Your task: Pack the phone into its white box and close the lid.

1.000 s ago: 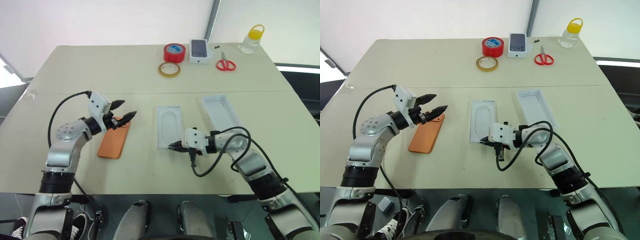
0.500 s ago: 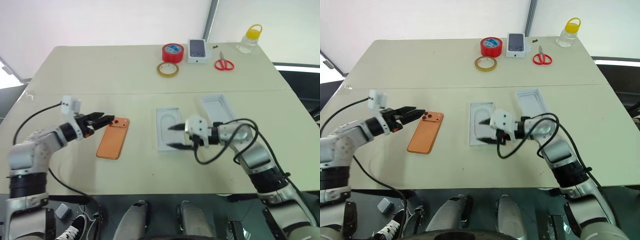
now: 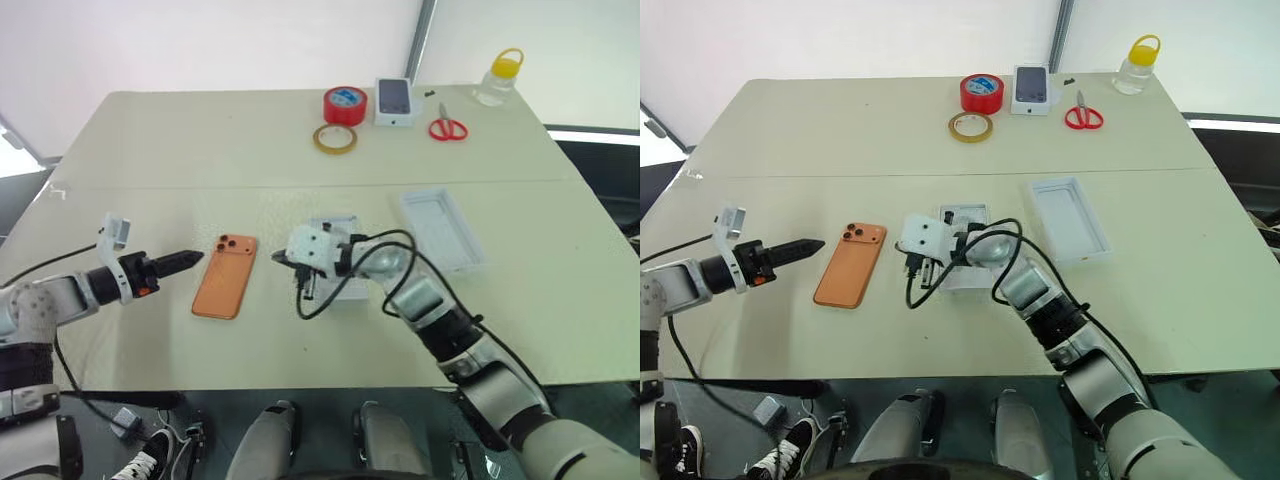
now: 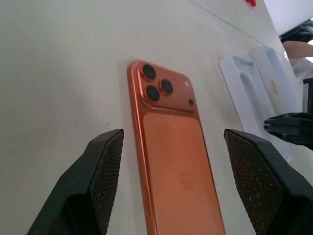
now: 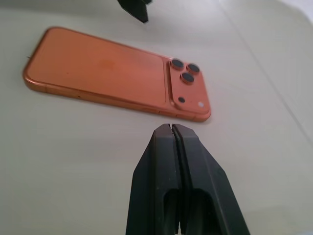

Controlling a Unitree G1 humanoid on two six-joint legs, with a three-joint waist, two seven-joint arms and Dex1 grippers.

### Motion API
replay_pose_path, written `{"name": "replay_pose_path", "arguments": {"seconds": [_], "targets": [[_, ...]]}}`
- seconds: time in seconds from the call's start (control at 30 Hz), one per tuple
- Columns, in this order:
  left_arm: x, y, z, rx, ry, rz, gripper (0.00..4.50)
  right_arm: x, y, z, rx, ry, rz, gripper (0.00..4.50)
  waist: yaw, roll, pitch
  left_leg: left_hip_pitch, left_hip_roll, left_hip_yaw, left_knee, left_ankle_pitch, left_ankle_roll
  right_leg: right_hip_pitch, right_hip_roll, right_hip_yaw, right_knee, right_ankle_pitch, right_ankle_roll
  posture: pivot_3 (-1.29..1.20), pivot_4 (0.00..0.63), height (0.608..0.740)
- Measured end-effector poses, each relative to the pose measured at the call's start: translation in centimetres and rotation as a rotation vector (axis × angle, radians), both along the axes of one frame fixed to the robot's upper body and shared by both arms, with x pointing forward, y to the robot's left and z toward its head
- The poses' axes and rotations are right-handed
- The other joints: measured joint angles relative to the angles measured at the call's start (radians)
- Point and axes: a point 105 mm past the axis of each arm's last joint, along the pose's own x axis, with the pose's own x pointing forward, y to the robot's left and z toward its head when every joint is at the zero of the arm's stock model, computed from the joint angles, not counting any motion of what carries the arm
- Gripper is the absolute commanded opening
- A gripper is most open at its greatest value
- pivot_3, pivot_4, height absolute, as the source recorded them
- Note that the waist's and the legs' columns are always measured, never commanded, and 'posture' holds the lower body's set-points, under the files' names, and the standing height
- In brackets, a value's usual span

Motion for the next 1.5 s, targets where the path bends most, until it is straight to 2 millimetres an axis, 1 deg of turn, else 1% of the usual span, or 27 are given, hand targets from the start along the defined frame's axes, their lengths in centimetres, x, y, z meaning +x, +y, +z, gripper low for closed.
{"name": "replay_pose_path", "arguments": {"seconds": [0.07,0.13,0.23,0.3,0.43,0.5,0.57,0.73,0.93,1.07,1.17,1.23,1.27,1.3,1.37,1.5], "targets": [[-0.6,-0.5,-1.0,0.014,0.043,-0.030,3.46,-0.6,0.5,-0.9,-0.043,0.025,0.020,0.06,0.000,0.000,0.000,0.000,0.000,0.000,0.000,0.000,0.000,0.000,0.000,0.000,0.000,0.000,0.000,0.00,0.150,0.740],[-0.7,-0.7,-1.2,0.036,0.042,-0.044,3.46,-1.0,1.0,-1.7,-0.072,0.062,0.023,0.06,0.001,0.000,0.000,0.000,0.000,0.000,0.000,0.000,0.000,0.000,0.000,0.000,0.001,0.000,0.000,0.00,0.150,0.740],[-0.5,-1.0,-1.5,0.081,0.028,-0.062,3.46,-1.3,1.9,-2.8,-0.124,0.067,0.027,0.06,0.001,0.001,-0.001,0.000,0.000,0.000,0.000,0.000,0.000,0.000,0.000,0.000,0.001,0.000,0.000,0.00,0.150,0.740],[-0.3,-1.4,-1.7,0.085,0.022,-0.071,3.46,-1.4,2.5,-3.2,-0.143,0.074,0.028,0.06,0.003,0.002,-0.002,0.001,0.000,0.000,0.000,0.000,0.000,0.000,0.000,0.000,0.001,0.000,0.000,0.00,0.150,0.740],[0.2,-2.1,-1.9,0.090,0.021,-0.087,3.46,-1.3,3.7,-3.4,-0.152,0.071,0.017,0.06,0.004,0.004,-0.004,0.003,0.000,0.000,-0.001,0.000,0.000,0.003,0.000,0.000,0.001,0.000,0.000,0.00,0.150,0.740],[0.3,-2.3,-2.1,0.079,0.021,-0.090,3.46,-1.0,4.0,-3.4,-0.172,0.047,0.013,0.06,0.003,0.007,-0.008,0.003,-0.001,0.000,-0.001,0.000,0.000,0.003,0.000,0.000,0.001,0.000,0.000,0.00,0.150,0.740],[0.4,-2.7,-2.3,0.073,0.024,-0.092,3.46,-0.7,4.1,-3.6,-0.186,0.028,0.006,0.06,0.005,0.010,-0.012,0.004,-0.001,0.000,-0.001,0.000,0.000,0.004,0.000,0.000,0.000,0.000,0.000,0.00,0.150,0.740],[0.4,-4.0,-2.7,0.069,0.045,-0.107,3.46,-0.5,3.9,-3.8,-0.192,0.020,-0.002,0.06,0.009,0.011,-0.015,0.013,-0.001,0.000,-0.006,-0.004,0.007,0.013,-0.001,0.000,-0.004,0.000,0.000,0.00,0.150,0.740],[0.4,-6.0,-2.6,-0.018,0.092,-0.149,3.46,-0.3,3.6,-3.9,-0.197,0.009,-0.003,0.06,0.010,0.011,-0.017,0.015,-0.002,0.000,-0.007,-0.004,0.007,0.014,-0.002,0.000,-0.004,0.000,0.000,0.00,0.150,0.740],[0.9,-6.2,-2.6,-0.070,0.102,-0.120,3.46,-0.1,3.4,-3.9,-0.198,0.000,-0.006,0.06,0.011,0.011,-0.017,0.015,-0.002,0.000,-0.008,-0.004,0.006,0.014,-0.001,0.000,-0.004,0.000,0.000,0.00,0.150,0.740],[1.0,-5.9,-2.5,-0.099,0.111,-0.097,3.46,0.1,3.2,-3.9,-0.202,-0.004,-0.009,0.06,0.006,0.011,-0.017,0.015,-0.002,0.000,-0.008,-0.004,0.006,0.013,-0.002,0.000,-0.004,0.000,0.000,0.00,0.150,0.740],[0.9,-5.6,-2.6,-0.106,0.114,-0.085,2.90,0.1,3.2,-3.9,-0.202,-0.007,-0.009,0.00,0.003,0.011,-0.017,0.015,-0.001,0.000,-0.009,-0.004,0.006,0.013,-0.001,0.000,-0.004,0.000,0.000,0.00,0.150,0.740],[0.9,-5.5,-2.8,-0.109,0.118,-0.078,2.55,0.1,3.2,-3.9,-0.202,-0.008,-0.009,0.00,0.002,0.011,-0.017,0.015,-0.001,0.000,-0.010,-0.003,0.006,0.013,-0.001,0.000,-0.004,0.000,0.000,0.00,0.150,0.740],[0.9,-5.4,-3.0,-0.110,0.121,-0.069,2.10,0.1,3.2,-3.9,-0.202,-0.008,-0.009,0.00,0.002,0.011,-0.017,0.015,-0.001,0.000,-0.010,-0.003,0.005,0.012,-0.001,0.000,-0.004,0.000,0.000,0.00,0.150,0.740],[0.8,-5.1,-3.4,-0.113,0.130,-0.056,2.10,0.1,3.2,-3.9,-0.202,-0.011,-0.007,0.00,0.001,0.011,-0.017,0.015,-0.001,0.000,-0.010,-0.003,0.005,0.012,-0.001,0.000,-0.004,0.000,0.000,0.00,0.150,0.740],[0.8,-5.3,-3.3,-0.127,0.126,-0.061,2.10,0.1,3.1,-3.9,-0.202,-0.018,-0.006,0.00,0.001,0.011,-0.017,0.015,-0.001,0.000,-0.011,-0.003,0.005,0.012,-0.001,0.000,-0.004,0.000,0.000,0.00,0.150,0.740]]}}
